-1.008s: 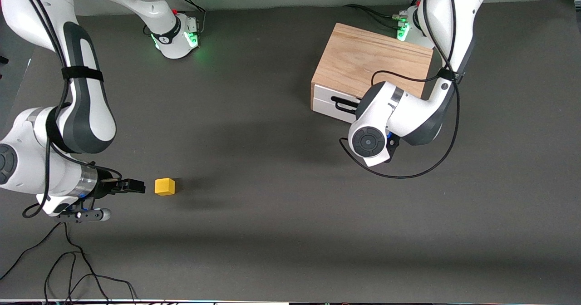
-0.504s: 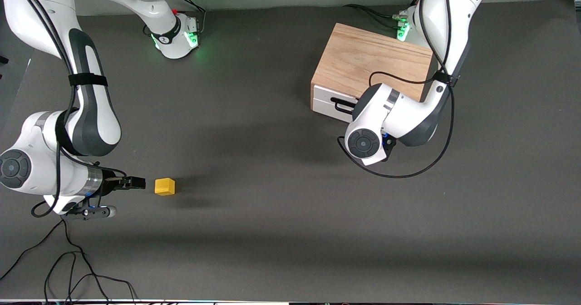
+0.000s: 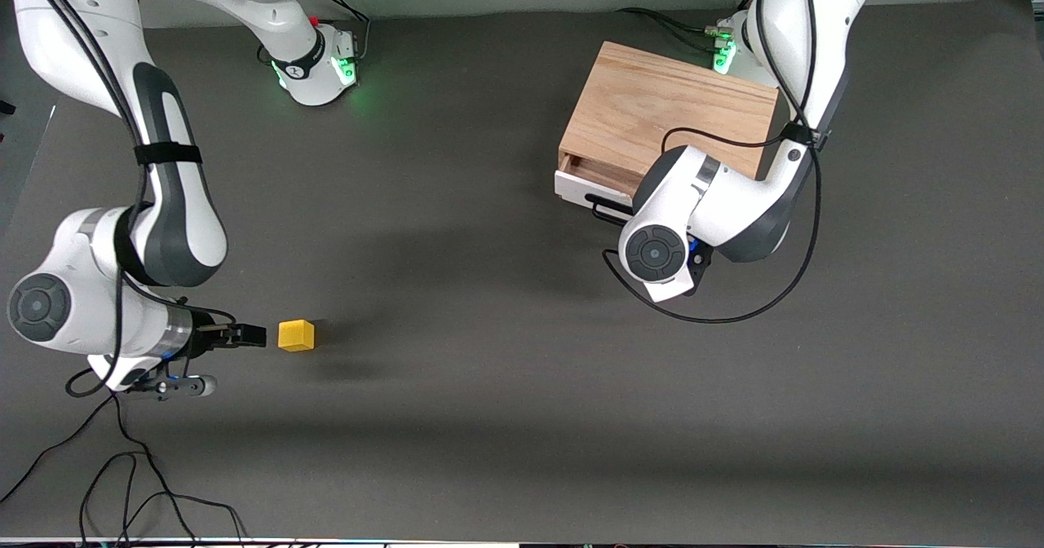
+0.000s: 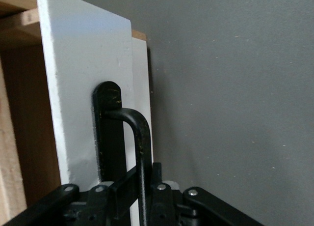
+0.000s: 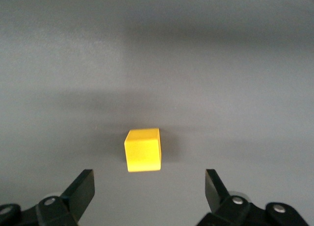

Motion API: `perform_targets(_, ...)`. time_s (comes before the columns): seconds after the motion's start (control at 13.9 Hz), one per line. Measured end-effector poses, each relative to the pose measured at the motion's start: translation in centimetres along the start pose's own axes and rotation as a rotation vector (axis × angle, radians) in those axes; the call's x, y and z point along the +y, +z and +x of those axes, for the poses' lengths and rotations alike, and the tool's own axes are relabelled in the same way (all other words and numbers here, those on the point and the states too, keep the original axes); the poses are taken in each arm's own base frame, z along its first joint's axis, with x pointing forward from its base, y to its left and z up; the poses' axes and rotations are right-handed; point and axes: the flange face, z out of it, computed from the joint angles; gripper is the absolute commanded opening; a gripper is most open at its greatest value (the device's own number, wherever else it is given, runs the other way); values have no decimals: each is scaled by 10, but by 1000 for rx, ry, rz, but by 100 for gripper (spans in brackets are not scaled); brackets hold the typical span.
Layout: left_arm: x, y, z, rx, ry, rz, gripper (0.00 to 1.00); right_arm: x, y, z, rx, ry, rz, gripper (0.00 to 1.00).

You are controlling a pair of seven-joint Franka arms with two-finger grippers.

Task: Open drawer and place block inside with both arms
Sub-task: 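Pull the drawer open with the left gripper while the right grasps the cube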

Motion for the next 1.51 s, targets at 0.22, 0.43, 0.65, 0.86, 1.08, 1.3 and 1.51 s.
perform_targets(0.22,6,-8,1,0,-1,-29,0,-6,28,4,-16,-8,-3,100)
perform_targets(0.43,15,-23,2,-3,-1,-67,0,-26,32,3,-25,-39,-4,100)
perform_targets(0.65,18,-28,-4,13,13,-84,0,-49,41,1,-36,-71,-9,100)
perform_targets(0.86,19,-29,-6,21,19,-86,96,-42,58,-2,-30,-60,-14,100)
perform_targets(1.08,21,-34,-5,27,19,-115,98,-32,89,-5,6,-47,-23,100)
perform_targets(1.3,22,-38,-5,34,20,-124,98,-30,106,-10,10,-44,-26,100)
perform_targets(1.51,21,-49,-3,47,22,-147,98,-29,108,-11,6,-43,-25,100)
